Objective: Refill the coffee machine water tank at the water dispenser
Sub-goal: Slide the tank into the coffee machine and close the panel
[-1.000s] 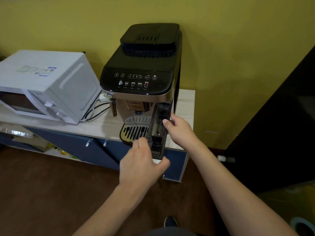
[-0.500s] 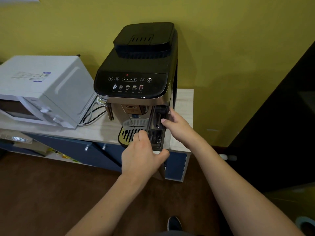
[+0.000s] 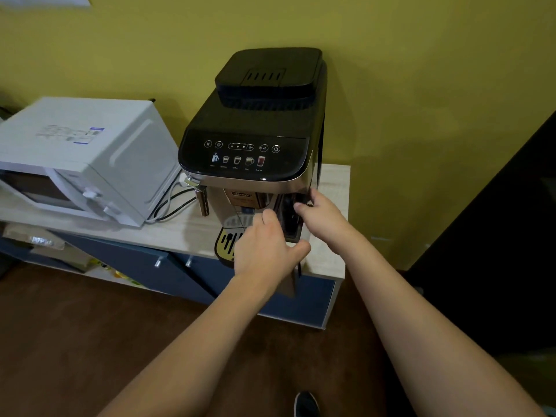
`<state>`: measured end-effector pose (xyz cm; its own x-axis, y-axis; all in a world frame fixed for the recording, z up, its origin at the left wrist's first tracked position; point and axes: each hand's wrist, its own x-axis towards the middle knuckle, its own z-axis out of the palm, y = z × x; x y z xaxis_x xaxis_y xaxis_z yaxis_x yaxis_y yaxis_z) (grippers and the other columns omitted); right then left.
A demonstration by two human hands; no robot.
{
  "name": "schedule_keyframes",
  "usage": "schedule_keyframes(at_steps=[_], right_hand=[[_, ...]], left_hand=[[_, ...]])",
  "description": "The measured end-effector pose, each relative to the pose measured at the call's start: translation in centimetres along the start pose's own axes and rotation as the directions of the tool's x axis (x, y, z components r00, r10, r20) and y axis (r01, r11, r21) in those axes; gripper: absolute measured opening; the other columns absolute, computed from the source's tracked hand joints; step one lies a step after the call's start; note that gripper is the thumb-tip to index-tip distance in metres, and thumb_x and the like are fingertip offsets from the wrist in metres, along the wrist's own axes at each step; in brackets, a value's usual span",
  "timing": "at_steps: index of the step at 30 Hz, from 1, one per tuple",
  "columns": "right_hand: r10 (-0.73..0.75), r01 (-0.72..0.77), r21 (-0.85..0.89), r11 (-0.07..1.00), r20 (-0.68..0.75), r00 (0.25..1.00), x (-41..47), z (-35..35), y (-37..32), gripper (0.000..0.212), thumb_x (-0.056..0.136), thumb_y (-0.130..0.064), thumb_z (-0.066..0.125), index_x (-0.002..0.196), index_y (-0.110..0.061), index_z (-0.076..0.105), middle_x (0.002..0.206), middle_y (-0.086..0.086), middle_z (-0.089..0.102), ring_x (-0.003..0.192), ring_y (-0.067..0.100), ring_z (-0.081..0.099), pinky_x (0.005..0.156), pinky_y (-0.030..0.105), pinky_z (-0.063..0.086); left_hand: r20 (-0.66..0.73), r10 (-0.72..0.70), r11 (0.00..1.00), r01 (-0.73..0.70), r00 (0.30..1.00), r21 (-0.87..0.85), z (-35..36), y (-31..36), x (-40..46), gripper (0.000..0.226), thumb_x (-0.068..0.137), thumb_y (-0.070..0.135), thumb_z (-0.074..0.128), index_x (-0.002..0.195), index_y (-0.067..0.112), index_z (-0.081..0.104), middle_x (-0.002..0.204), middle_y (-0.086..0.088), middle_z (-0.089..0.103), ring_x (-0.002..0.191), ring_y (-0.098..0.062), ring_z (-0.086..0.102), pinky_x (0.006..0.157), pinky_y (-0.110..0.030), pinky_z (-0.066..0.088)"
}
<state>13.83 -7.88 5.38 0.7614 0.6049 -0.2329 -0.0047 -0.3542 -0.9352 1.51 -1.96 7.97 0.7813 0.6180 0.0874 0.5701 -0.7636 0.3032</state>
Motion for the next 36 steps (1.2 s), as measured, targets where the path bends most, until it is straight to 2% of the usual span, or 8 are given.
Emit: schedule_keyframes(at_steps=[5,10,15,24,27,30,34,36], right_hand=[[-0.003,0.0,0.084,0.996,0.038,0.999,0.4,-0.5,0.5,0.029,0.1,-0.021,0.048,0.128,-0.023,0.053,0.118,0.001,0.065,0.105,0.015,0.061,0.075,0.024,0.046],[-0.003,-0.001,0.12,0.993,0.034,0.999,1.6,-0.9,0.1,0.03,0.099,-0.02,0.051,0.129,-0.021,0.053,0.122,0.002,0.065,0.11,0.017,0.06,0.089,0.03,0.048],[-0.011,0.006,0.104,0.995,0.04,0.999,2.2,-1.0,0.4,0.028,0.099,-0.02,0.052,0.127,-0.02,0.053,0.12,0.002,0.065,0.108,0.018,0.061,0.091,0.031,0.049],[-0.041,0.037,0.062,0.997,0.075,0.996,1.9,-1.9,0.1,0.036,0.096,-0.033,0.058,0.131,-0.024,0.052,0.125,-0.004,0.062,0.114,0.014,0.059,0.089,0.026,0.046],[-0.043,0.042,-0.096,0.995,-0.011,0.999,0.5,-2.5,0.9,0.059,0.095,-0.041,0.058,0.144,-0.012,0.045,0.143,0.006,0.053,0.131,0.023,0.05,0.101,0.032,0.04],[-0.07,0.072,-0.095,0.993,0.024,0.997,-2.4,-3.2,2.2,0.058,0.095,-0.031,0.062,0.146,-0.012,0.043,0.147,0.005,0.05,0.133,0.018,0.049,0.109,0.033,0.04],[-0.062,0.115,-0.233,0.966,0.222,0.973,-6.1,-2.5,3.2,0.078,0.085,-0.039,0.073,0.151,-0.027,0.034,0.154,-0.006,0.04,0.139,0.012,0.039,0.114,0.036,0.035],[-0.091,0.148,-0.302,0.942,0.194,0.977,-6.5,-1.5,2.9,0.083,0.082,-0.042,0.075,0.151,-0.028,0.032,0.155,-0.006,0.038,0.14,0.014,0.037,0.111,0.032,0.035]], left_hand=[[-0.018,0.008,1.0,-0.008,1.0,-0.017,0.4,-0.1,0.8,0.053,0.075,0.052,0.061,0.109,0.015,0.046,0.102,-0.001,0.052,0.084,-0.02,0.056,0.061,-0.031,0.044],[-0.011,-0.002,0.999,0.001,1.0,-0.041,0.6,0.2,2.4,0.056,0.074,0.051,0.062,0.111,0.013,0.046,0.106,-0.003,0.054,0.089,-0.024,0.059,0.066,-0.036,0.05],[-0.036,0.001,0.999,-0.003,0.999,-0.052,1.0,0.1,2.7,0.055,0.073,0.051,0.062,0.11,0.013,0.046,0.103,-0.002,0.053,0.087,-0.023,0.058,0.064,-0.034,0.047],[-0.01,0.007,0.997,-0.008,1.0,-0.072,0.9,0.1,3.3,0.062,0.075,0.054,0.062,0.119,0.014,0.046,0.111,-0.003,0.056,0.097,-0.024,0.06,0.072,-0.035,0.05],[0.076,0.099,0.986,-0.088,0.992,-0.144,0.6,-1.8,2.8,0.066,0.08,0.061,0.058,0.127,0.017,0.046,0.118,-0.002,0.051,0.103,-0.02,0.057,0.075,-0.033,0.049],[0.241,0.227,0.92,-0.127,0.944,-0.372,-0.1,-5.5,1.4,0.081,0.082,0.063,0.054,0.149,0.021,0.035,0.139,0.001,0.047,0.121,-0.014,0.052,0.098,-0.038,0.049],[0.198,0.315,0.92,-0.248,0.928,-0.303,0.1,-7.8,-0.4,0.049,0.096,0.035,0.06,0.142,0.027,0.046,0.122,0.006,0.062,0.105,-0.011,0.059,0.092,-0.032,0.05],[0.12,0.326,0.926,-0.292,0.938,-0.239,0.6,-7.7,-0.1,0.031,0.098,0.031,0.057,0.128,0.023,0.059,0.111,0.004,0.067,0.1,-0.015,0.062,0.083,-0.032,0.051]])
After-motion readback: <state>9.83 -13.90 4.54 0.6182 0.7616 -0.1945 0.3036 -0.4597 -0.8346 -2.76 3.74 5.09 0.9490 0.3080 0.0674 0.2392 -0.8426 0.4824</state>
